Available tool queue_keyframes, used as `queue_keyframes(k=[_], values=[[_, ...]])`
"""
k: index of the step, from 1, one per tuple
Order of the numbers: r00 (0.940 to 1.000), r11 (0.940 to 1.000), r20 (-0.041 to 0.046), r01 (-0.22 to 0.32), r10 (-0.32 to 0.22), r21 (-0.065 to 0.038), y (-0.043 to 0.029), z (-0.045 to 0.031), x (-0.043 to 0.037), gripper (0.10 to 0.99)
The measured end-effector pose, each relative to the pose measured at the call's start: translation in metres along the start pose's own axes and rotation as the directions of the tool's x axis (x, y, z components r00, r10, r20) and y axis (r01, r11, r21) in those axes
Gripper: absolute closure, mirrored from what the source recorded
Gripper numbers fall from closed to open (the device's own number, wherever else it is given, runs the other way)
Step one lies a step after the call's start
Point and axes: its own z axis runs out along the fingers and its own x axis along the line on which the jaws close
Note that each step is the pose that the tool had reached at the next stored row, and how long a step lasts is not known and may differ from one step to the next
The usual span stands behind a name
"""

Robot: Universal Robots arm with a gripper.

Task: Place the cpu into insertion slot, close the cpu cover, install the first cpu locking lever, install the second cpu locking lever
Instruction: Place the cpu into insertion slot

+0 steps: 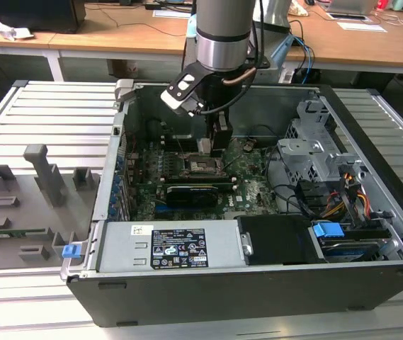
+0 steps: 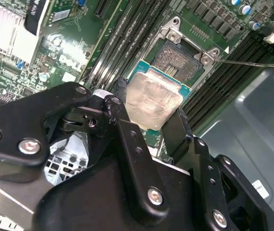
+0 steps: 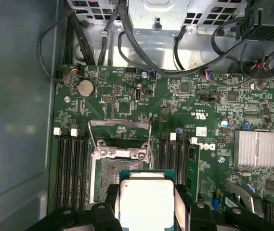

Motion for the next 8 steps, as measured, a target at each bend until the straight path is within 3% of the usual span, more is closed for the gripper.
queue_keyframes(k=[8], values=[[1.0,1.0,0.0002,-0.004,0.004,0.0,-0.0026,0.018,0.0048,0.545]])
